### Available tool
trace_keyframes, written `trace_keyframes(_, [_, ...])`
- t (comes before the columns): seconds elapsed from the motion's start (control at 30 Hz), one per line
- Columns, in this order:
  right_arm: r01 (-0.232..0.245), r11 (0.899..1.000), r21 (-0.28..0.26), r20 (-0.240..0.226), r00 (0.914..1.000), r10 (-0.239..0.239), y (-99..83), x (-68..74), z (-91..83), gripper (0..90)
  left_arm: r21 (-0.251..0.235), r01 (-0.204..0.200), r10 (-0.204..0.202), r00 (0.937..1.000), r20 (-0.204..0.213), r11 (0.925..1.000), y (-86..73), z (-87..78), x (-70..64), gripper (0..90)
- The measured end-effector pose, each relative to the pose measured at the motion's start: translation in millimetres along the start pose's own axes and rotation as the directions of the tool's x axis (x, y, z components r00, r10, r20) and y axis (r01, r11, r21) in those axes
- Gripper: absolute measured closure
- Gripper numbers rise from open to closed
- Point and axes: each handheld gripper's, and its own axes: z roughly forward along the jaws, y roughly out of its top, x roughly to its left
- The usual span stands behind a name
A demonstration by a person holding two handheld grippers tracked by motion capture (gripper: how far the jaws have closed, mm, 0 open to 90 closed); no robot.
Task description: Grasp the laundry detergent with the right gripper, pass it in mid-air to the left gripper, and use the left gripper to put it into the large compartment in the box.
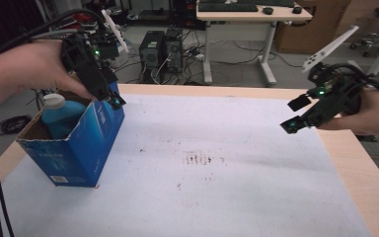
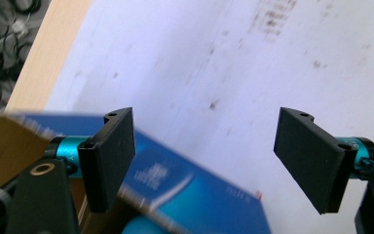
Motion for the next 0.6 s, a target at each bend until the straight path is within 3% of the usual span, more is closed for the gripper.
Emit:
trace_keyframes(0.23, [0.016, 1.000, -0.012, 0.003, 0.9999, -0.016, 7.1, 13.8, 3.2, 11.8, -0.064, -0.057, 0.060, 0.9975, 0.037, 0.9963, 33.5, 24.1, -21.6, 23.3])
trace_keyframes(0.47, [0.020, 1.000, -0.021, 0.009, 0.9998, -0.020, 9.2, 16.3, 2.9, 11.8, -0.074, -0.084, 0.088, 0.9954, 0.040, 0.9937, 47.8, 45.5, -34.6, 23.3])
trace_keyframes(0.6, [0.025, 1.000, -0.018, 0.005, 0.9997, -0.025, 8.5, 17.3, 1.9, 11.8, -0.085, -0.078, 0.081, 0.9961, 0.034, 0.9934, 49.9, 53.7, -37.5, 23.3])
